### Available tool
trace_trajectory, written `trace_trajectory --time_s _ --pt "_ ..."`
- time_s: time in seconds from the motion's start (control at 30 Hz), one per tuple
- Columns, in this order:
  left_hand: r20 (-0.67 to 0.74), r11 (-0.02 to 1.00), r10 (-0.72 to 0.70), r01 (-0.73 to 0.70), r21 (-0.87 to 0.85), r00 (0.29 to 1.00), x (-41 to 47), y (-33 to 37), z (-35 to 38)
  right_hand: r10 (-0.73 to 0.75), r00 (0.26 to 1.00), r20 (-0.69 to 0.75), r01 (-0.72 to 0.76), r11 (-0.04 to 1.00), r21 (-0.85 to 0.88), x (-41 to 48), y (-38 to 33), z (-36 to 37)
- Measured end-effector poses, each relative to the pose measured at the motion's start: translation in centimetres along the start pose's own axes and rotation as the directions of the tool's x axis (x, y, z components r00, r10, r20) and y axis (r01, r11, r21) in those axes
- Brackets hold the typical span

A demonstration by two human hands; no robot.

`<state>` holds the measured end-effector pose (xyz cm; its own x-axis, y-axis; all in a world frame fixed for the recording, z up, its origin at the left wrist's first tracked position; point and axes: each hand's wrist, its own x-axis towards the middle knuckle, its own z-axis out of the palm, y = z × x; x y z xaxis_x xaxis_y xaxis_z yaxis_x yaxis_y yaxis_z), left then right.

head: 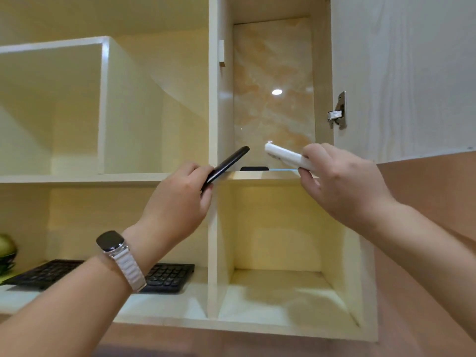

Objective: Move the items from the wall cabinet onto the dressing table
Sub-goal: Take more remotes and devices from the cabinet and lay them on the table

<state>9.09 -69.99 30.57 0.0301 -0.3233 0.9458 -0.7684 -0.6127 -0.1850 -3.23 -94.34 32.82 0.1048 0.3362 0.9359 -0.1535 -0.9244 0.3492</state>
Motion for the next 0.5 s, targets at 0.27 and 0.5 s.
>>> trace_trajectory --time_s 0.27,0.5 --pt "-0.054 0.966 -0.238 0.231 -0.120 0.970 -3.7 2.3 1.4 0.412 0.911 0.021 -0.382 0.825 0.417 -5.1 -3.3 -2.3" --pt "-0.028 0.853 -0.403 0.365 -0.372 0.915 -8.2 7.4 2.7 0.599 0.760 0.253 -0.624 0.561 0.545 -10.7 -5.3 -2.7"
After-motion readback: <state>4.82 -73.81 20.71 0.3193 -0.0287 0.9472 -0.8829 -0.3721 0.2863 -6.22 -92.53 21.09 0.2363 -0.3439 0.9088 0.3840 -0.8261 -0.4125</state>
